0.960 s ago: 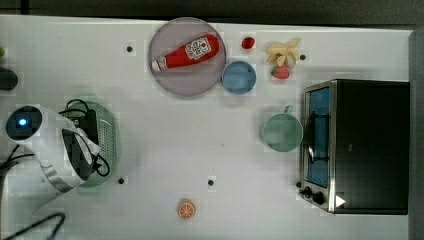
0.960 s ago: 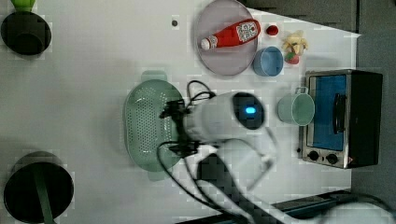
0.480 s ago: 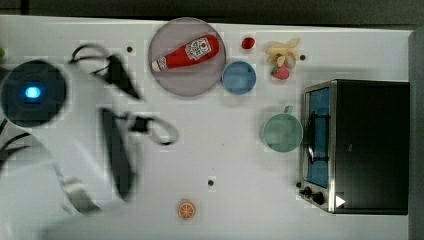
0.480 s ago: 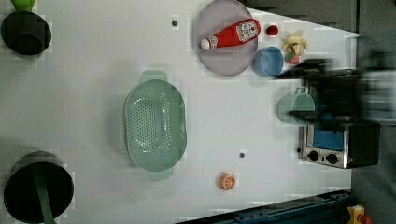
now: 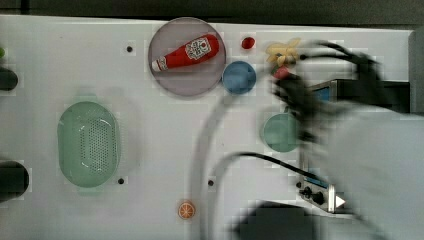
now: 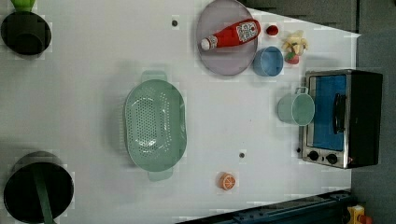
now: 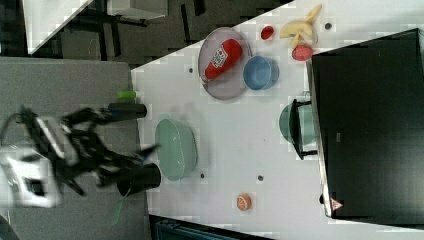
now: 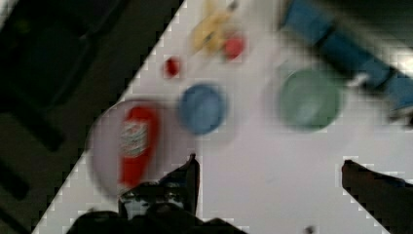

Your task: Drag strainer right to left.

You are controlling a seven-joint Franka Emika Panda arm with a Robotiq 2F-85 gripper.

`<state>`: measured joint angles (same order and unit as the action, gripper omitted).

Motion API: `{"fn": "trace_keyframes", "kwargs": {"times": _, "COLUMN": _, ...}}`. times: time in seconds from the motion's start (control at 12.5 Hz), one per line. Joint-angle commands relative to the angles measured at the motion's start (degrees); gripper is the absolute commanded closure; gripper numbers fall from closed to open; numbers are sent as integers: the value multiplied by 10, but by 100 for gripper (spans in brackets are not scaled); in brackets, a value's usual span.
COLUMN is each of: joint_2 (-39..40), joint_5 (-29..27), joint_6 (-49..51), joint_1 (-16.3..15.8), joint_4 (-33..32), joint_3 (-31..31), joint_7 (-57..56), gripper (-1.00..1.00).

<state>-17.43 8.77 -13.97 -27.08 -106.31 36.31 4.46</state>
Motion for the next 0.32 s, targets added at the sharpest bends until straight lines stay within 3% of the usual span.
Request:
{"fn": "trace_keyframes", "kwargs": {"times": 0.08, "joint_2": 53, "joint_5": -2, "joint_6": 9, "joint_1": -37, "joint_4": -38, "joint_3": -13, "joint_7": -89, "gripper": -100}}
{"fn": "trace_keyframes", "kwargs": {"times": 0.32, "joint_2": 56, "joint_5": -2, "joint_6": 8, "joint_1": -38, "joint_4": -38, "joint_3": -14, "joint_7": -89, "gripper": -100}}
